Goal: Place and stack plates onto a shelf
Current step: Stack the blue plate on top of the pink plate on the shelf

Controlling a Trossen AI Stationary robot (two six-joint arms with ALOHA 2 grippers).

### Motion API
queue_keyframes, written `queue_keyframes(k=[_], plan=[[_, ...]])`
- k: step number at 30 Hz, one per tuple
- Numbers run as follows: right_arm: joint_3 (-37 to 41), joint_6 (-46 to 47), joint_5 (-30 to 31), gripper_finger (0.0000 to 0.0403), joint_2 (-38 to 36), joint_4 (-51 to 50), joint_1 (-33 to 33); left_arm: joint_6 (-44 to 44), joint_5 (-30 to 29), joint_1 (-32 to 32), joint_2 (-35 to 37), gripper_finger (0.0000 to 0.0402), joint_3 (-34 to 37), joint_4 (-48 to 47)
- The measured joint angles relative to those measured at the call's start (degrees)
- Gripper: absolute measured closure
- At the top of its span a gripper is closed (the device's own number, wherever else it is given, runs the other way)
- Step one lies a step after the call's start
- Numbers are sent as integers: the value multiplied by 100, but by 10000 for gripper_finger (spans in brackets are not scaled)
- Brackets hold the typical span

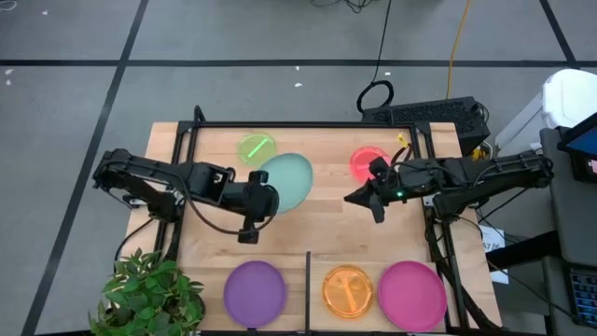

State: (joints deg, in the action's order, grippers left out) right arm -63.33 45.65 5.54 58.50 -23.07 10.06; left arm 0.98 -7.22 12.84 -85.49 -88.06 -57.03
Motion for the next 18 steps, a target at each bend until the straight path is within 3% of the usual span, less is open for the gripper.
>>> queue_keyframes(k=[12, 18], plan=[[-1381, -504, 281, 403, 9, -1482, 168, -2214, 166, -183, 1, 396, -413, -435], [-2351, -232, 1162, 403, 312, -2877, 114, -3012, 83, -372, -221, 396, -414, -481]])
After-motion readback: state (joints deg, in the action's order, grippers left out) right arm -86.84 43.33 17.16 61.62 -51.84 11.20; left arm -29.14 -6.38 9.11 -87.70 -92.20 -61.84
